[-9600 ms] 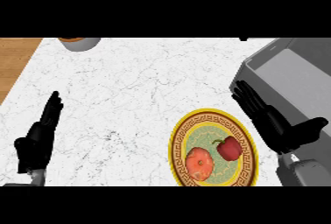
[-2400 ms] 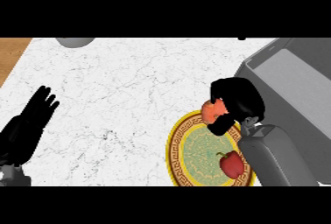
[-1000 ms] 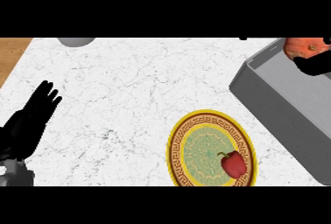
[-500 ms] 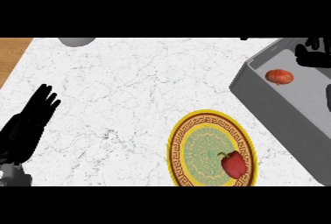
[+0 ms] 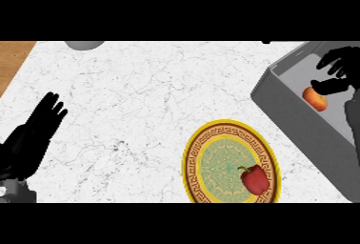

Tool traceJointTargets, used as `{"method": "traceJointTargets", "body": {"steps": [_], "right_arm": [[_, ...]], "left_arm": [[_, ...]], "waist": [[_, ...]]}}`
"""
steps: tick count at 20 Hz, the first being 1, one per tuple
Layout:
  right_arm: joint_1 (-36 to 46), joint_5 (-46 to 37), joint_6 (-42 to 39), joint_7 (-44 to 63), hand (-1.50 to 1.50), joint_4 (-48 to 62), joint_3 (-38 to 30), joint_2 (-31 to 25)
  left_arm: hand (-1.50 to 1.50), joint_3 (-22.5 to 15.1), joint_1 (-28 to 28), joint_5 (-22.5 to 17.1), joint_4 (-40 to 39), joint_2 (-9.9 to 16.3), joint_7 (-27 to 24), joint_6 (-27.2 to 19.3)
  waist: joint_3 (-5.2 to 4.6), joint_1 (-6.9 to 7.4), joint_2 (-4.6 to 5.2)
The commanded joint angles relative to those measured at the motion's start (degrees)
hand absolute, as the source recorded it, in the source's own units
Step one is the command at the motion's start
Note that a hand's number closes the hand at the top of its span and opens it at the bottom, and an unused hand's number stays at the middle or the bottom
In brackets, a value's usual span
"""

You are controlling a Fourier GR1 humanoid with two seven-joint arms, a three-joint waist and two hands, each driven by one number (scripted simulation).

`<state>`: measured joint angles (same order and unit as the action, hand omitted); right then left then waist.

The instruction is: Pick the squash from the plate and place it in the cardboard box

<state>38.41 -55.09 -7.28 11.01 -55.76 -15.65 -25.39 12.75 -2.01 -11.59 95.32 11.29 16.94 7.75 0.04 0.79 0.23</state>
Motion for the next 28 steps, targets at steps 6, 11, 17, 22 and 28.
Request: {"method": "traceJointTargets", "body": {"steps": [6, 11, 17, 22, 28], "right_arm": [[0.66, 7.96, 6.07, -12.67, -1.5, 5.71, -5.67, -0.43], [2.08, 19.37, 9.68, -12.1, -1.5, 1.95, -16.03, 2.57], [-1.31, 28.35, 6.28, -12.28, -1.5, -0.56, -22.32, -0.97], [-4.66, 35.14, 2.15, -11.84, -1.5, -1.05, -27.3, -6.14], [-12.08, 41.21, -6.6, -17.81, -1.5, 0.88, -28.93, -12.45]], "left_arm": [[0.0, 1.54, -0.96, -0.72, 1.39, 0.89, 2.7, -1.01], [0.0, 0.42, -1.44, 0.75, -2.14, -0.78, -1.11, -1.07], [0.0, 1.76, 0.69, -1.47, 0.42, 0.56, 0.83, 0.62], [0.0, 1.96, 0.88, -0.61, -2.56, 0.06, -3.27, 1.53], [0.0, 2.48, -0.83, -0.36, -2.21, 0.86, -0.74, 0.43]], "waist": [[0.02, -0.18, -0.15], [0.0, -1.28, -0.35], [-0.03, -0.92, -0.4], [-0.04, -0.99, -0.27], [-0.03, -0.93, -0.26]]}}
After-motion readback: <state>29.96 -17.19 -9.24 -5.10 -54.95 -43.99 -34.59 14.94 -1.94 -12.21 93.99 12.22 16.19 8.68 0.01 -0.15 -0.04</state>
